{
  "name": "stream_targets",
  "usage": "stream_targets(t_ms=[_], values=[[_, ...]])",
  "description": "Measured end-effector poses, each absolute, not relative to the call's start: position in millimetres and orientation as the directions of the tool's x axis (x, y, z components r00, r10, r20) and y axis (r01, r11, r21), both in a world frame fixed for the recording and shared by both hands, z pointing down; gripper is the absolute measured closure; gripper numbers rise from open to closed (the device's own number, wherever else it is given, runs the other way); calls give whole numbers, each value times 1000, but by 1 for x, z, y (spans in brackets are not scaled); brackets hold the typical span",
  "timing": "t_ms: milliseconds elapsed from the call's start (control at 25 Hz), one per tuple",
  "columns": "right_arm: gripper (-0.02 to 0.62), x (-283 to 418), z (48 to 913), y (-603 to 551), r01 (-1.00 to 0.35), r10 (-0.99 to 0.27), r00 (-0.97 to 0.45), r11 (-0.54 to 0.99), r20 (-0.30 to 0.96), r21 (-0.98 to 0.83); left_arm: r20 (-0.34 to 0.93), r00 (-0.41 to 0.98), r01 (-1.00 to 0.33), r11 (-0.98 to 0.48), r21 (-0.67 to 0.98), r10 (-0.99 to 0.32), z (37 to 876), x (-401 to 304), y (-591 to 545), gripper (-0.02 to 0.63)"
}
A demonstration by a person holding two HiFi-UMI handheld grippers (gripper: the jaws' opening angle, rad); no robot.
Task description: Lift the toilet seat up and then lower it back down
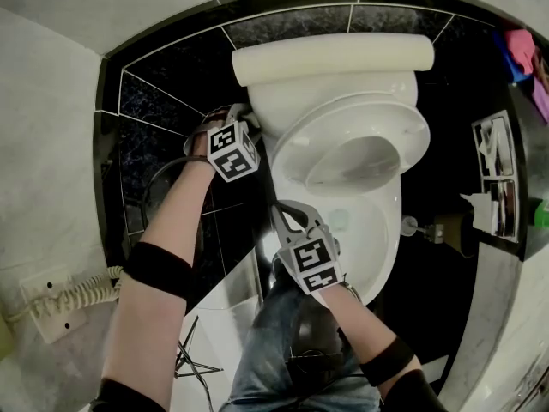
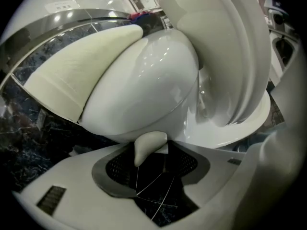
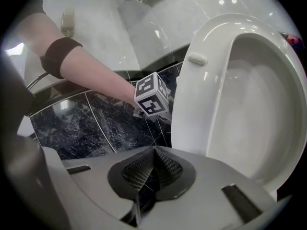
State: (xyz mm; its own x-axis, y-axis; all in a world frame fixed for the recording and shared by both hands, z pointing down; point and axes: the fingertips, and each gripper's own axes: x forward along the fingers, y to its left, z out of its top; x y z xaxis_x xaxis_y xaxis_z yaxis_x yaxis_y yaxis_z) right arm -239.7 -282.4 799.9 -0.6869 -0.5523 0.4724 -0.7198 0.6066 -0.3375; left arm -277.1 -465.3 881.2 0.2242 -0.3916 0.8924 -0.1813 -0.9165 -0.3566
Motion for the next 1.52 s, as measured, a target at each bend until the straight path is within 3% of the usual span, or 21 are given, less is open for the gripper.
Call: stream_targets(t_ms=[800, 1200, 1520], values=[[592, -244, 803, -276, -718, -545, -688, 609, 480, -338, 883, 219, -176, -907, -382, -414, 883, -279, -468, 399], [592, -222, 785, -263, -726, -554, -676, 613, 487, -312, 811, 139, -223, -816, -534, -568, 868, -285, -469, 362], [592, -200, 746, -238, -724, -558, -674, 627, 483, -286, 801, 89, -247, -792, -558, -592, 821, -289, -428, 362]])
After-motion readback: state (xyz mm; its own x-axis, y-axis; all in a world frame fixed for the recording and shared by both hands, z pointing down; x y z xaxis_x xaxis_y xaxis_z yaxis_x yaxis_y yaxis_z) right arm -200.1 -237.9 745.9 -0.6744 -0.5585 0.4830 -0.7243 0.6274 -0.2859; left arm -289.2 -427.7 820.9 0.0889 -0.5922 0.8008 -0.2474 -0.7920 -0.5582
